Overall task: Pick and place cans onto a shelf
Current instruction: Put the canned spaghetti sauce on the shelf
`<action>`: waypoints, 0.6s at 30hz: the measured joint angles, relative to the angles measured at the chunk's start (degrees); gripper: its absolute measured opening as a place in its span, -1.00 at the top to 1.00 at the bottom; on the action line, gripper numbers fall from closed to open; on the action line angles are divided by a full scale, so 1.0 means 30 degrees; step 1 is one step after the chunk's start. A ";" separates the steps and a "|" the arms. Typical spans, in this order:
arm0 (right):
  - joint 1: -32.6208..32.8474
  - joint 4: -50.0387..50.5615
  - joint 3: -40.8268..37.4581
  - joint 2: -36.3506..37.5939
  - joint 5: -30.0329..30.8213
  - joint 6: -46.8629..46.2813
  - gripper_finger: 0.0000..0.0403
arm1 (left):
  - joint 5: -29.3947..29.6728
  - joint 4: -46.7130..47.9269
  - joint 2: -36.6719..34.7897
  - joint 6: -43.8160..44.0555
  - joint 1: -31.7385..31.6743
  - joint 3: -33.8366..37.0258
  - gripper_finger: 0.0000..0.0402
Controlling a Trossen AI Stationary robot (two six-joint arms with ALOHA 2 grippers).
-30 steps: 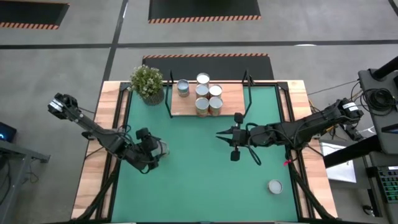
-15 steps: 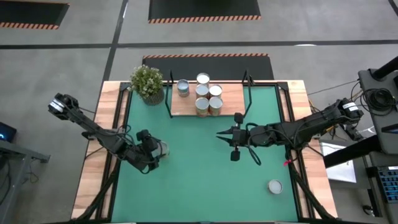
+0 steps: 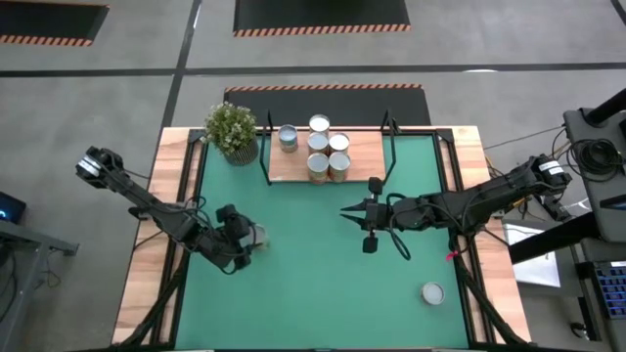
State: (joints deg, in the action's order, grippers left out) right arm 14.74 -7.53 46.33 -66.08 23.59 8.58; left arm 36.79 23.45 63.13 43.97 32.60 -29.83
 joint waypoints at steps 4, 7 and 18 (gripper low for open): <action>0.0000 0.0000 0.0000 0.0000 -0.0002 0.0020 0.79 | 0.0229 -0.0038 0.0000 -0.1135 -0.0158 -0.1752 -0.39; 0.0000 0.0000 0.0000 0.0000 -0.0002 0.0089 0.79 | 0.1118 0.0115 0.0053 -0.2598 -0.0743 -0.3545 -0.39; 0.0000 -0.0005 0.0036 0.0000 -0.0004 0.0142 0.79 | 0.0351 0.1379 0.2098 -0.8245 -0.6886 -0.9694 -0.39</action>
State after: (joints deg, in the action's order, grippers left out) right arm 14.74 -7.55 46.44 -66.08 23.58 9.01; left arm 37.85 27.58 69.43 19.24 11.94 -58.91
